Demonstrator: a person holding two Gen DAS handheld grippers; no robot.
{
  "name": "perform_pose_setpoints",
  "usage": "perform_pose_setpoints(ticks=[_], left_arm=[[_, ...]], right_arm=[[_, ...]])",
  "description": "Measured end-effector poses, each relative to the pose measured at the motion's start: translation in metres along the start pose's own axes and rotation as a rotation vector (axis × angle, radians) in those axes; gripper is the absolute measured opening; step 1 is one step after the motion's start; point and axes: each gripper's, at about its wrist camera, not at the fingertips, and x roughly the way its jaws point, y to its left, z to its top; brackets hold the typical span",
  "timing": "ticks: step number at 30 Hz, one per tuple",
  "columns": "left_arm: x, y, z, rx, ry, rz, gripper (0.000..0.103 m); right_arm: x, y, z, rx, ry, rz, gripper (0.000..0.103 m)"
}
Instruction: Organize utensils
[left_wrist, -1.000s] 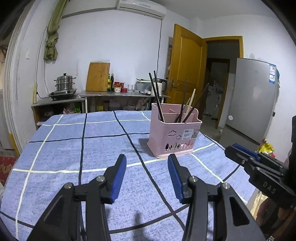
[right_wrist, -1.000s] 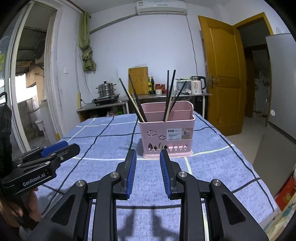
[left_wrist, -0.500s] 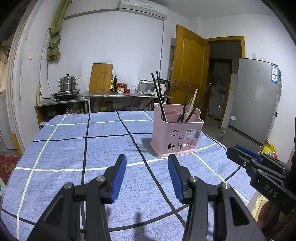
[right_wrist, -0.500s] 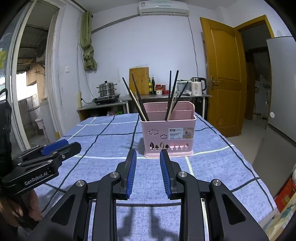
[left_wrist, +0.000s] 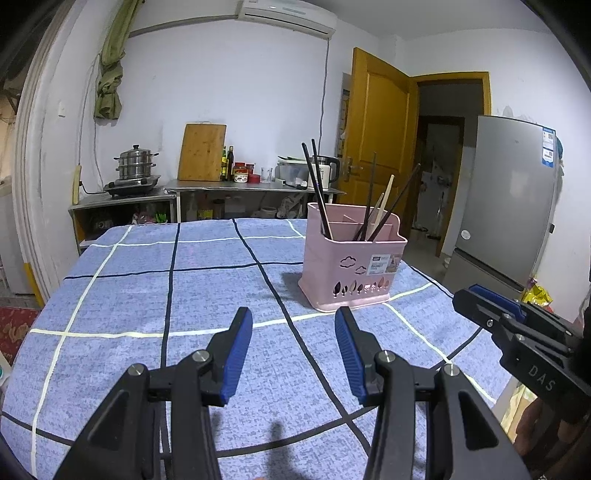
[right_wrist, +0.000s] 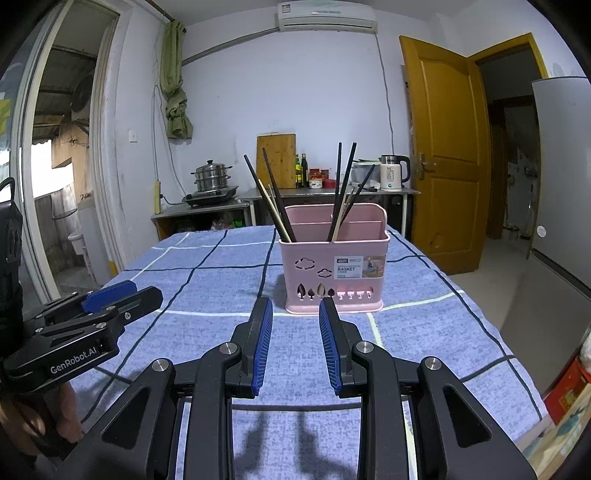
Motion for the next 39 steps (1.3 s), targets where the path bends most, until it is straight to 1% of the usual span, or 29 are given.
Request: perform_pose_setpoints(ticks=[39], left_arm=[[0.0010,-0.0044,-0.0031,0.025,0.020,-0.009,0.049]], right_arm=[[0.0013,0.0031,-0.0010,-0.013,0.010,-0.002,0.027]])
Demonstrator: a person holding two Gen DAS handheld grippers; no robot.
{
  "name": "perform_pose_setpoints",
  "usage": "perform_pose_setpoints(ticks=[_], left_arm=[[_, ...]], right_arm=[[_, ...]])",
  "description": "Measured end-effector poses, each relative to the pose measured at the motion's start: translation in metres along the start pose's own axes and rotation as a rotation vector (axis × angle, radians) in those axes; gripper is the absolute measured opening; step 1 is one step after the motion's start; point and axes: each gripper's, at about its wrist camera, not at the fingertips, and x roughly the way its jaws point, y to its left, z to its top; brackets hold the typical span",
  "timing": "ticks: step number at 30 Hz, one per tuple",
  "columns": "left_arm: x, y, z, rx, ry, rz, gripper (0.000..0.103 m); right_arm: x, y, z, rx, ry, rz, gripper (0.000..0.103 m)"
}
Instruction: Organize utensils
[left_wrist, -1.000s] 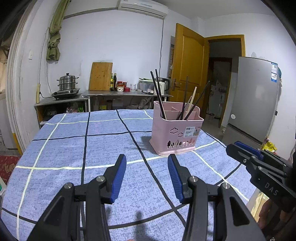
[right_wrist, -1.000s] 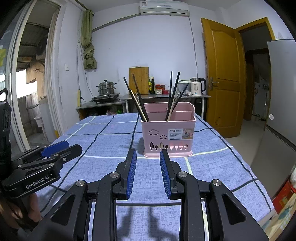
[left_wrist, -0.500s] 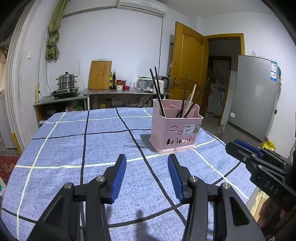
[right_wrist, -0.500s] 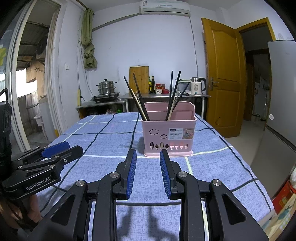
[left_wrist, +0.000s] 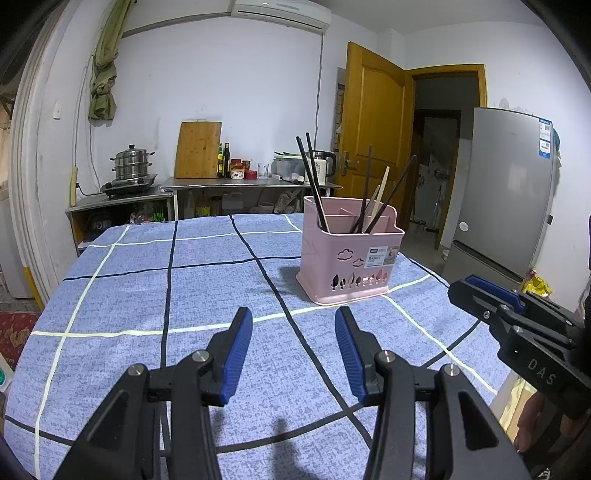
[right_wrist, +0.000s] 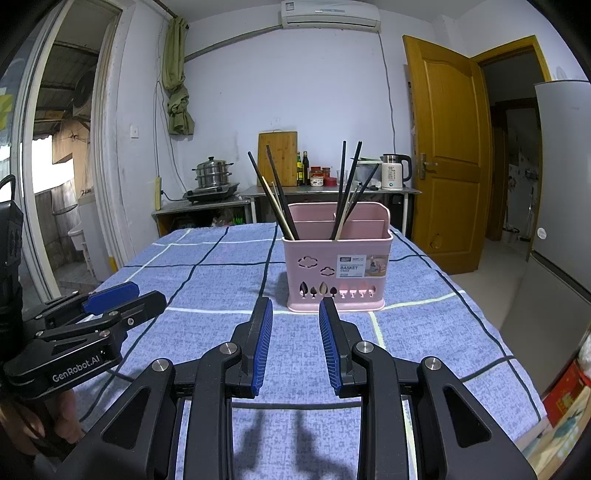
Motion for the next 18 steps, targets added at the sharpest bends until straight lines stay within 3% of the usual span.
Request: perform_pose_setpoints(ticks=[18], left_arm=[[0.0000,-0.0005,-0.0023,0.006,0.011,-0.005,0.049]], right_arm=[[0.0013,0.0010,-0.0012,-0.002,0.006,-0.001,0.027]])
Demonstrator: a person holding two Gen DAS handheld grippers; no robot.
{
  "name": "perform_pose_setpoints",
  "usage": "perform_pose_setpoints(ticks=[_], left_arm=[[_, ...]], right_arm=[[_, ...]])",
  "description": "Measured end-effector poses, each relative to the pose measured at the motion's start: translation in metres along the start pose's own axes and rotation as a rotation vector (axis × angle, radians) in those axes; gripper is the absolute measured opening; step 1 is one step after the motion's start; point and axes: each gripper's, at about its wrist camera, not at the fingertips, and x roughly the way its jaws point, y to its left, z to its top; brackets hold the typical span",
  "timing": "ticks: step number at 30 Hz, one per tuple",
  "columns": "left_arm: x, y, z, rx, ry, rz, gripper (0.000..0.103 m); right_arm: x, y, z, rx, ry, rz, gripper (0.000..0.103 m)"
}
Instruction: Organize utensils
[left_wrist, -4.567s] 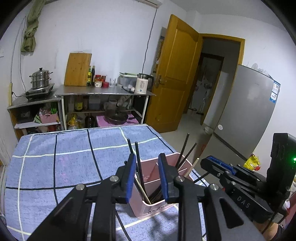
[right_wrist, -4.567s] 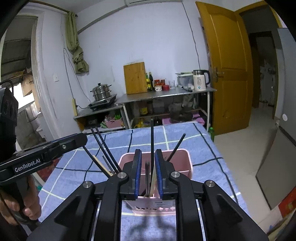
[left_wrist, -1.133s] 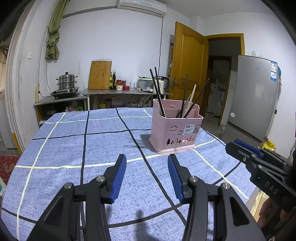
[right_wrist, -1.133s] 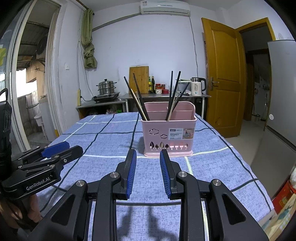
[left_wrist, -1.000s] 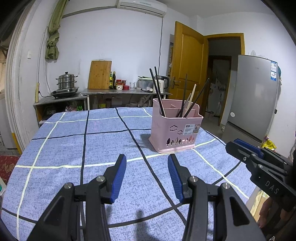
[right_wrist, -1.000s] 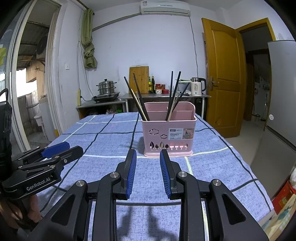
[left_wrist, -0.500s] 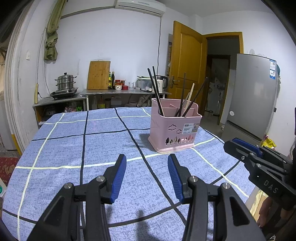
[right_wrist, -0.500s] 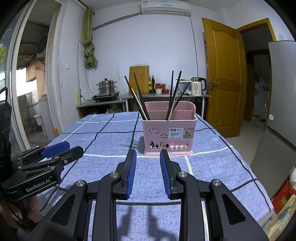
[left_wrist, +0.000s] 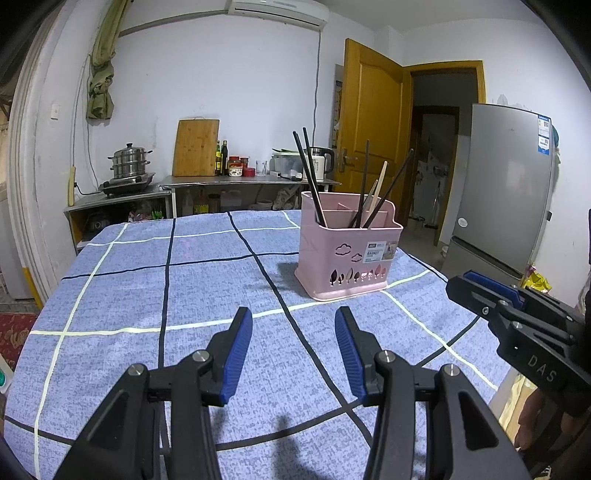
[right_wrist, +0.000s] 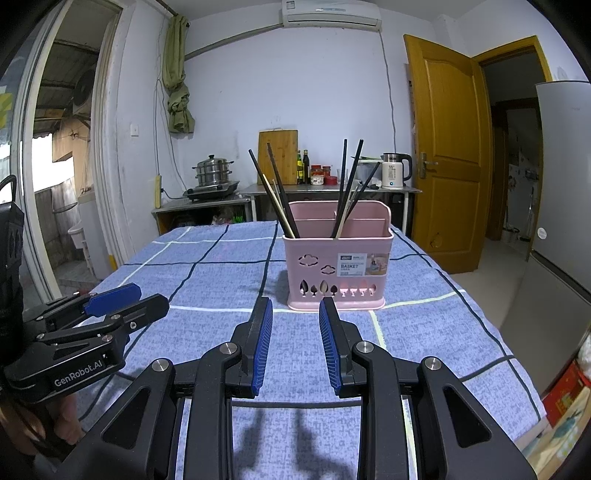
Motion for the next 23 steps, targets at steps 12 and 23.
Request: perform_pose_setpoints(ticks=[12,23], left_arm=[[-0.0012,-0.0008,-0.0021,0.022,0.004,0.010,0.049],[-0.0025,-0.0039,-0.0012,0.028,0.000,0.012,0.049]], right_arm=[[-0.0001,0.0001,-0.0009,-0.002,0.002,-0.001,0.027],[0.0010,-0.0008,-0.0017,-0.002,0.004,-0.003,0.027]])
